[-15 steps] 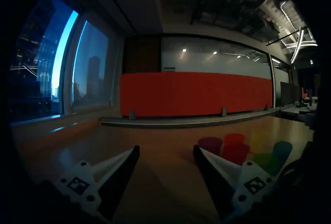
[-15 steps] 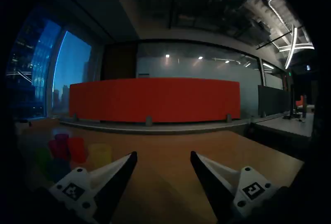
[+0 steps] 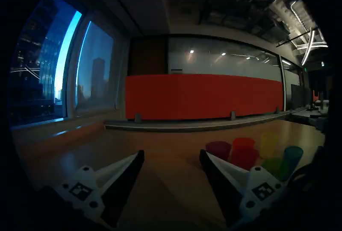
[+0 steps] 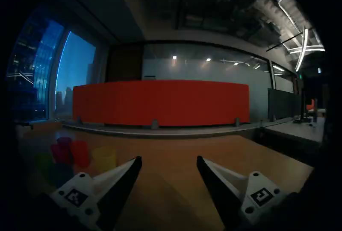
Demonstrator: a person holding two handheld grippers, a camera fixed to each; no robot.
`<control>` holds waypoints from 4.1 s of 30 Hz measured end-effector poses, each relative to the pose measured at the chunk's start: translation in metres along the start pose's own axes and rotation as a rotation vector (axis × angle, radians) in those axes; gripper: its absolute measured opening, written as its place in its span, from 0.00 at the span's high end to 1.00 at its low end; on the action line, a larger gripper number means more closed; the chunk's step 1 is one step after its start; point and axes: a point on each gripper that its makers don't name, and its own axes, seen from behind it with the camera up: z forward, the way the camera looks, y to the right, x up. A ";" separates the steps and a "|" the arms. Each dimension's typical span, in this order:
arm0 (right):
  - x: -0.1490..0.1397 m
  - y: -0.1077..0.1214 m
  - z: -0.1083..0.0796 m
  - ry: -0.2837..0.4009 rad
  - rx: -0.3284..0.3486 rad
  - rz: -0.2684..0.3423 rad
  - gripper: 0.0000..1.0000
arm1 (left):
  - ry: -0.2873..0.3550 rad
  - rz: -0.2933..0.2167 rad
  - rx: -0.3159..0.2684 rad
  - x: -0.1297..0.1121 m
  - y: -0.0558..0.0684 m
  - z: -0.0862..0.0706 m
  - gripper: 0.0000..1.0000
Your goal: Pour water
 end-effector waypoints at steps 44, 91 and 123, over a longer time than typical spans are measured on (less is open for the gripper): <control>0.203 0.002 0.016 -0.015 0.060 -0.034 0.01 | -0.020 -0.001 -0.132 0.202 0.012 0.025 0.04; 0.222 -0.107 -0.031 -0.013 0.635 -0.056 0.01 | -0.049 -0.021 -0.632 0.214 0.106 -0.022 0.04; 0.150 -0.132 -0.061 -0.193 0.817 -0.182 0.01 | -0.179 0.083 -0.755 0.138 0.125 -0.038 0.04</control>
